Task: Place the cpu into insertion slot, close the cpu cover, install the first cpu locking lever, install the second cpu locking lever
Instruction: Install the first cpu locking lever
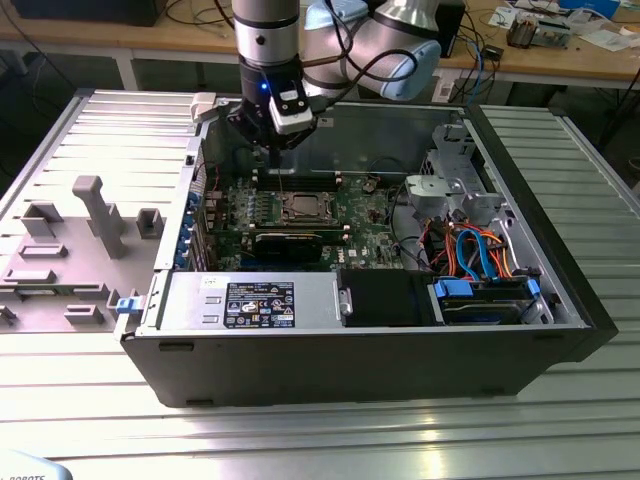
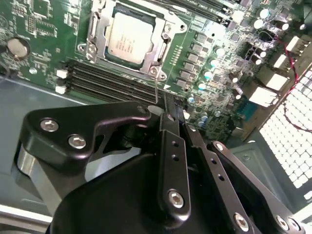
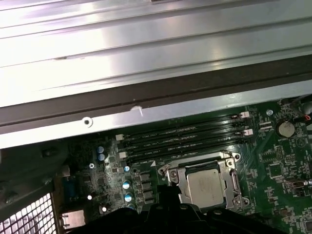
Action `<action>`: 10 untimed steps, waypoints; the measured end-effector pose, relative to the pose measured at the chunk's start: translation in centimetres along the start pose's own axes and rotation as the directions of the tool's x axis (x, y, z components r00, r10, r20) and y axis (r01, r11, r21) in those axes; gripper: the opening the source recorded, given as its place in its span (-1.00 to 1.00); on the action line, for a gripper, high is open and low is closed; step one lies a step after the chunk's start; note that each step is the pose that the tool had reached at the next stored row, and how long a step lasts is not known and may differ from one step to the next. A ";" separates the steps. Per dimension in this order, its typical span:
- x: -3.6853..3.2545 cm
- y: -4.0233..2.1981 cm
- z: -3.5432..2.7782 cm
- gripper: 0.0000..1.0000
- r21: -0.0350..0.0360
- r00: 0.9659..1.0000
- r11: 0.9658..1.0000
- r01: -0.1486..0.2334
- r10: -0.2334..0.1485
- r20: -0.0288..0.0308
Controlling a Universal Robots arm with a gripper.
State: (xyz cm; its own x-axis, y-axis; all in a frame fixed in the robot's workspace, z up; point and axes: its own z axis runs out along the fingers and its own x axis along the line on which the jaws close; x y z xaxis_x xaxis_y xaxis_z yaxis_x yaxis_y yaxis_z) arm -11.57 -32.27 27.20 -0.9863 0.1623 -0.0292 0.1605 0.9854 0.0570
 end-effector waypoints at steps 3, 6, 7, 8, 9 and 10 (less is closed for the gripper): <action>0.62 -0.11 0.07 -0.79 -0.001 1.000 1.000 0.020 -0.020 -0.001; 0.92 -0.14 0.16 -0.79 -0.003 1.000 1.000 0.020 -0.020 0.000; 0.96 -0.07 0.22 -0.79 -0.003 1.000 1.000 0.020 -0.020 0.000; 0.98 0.03 0.27 -0.79 -0.003 1.000 1.000 0.021 -0.021 0.000; 1.01 0.23 0.32 -0.79 -0.003 1.000 1.000 0.027 -0.027 0.000; 1.04 0.41 0.36 -0.79 -0.004 0.999 0.999 0.045 -0.045 -0.001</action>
State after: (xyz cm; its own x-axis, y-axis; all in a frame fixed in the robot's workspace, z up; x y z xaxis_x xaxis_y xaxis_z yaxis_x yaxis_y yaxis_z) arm -12.52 -31.68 26.84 -0.9926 0.1175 -0.0307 0.1156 0.9915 0.0593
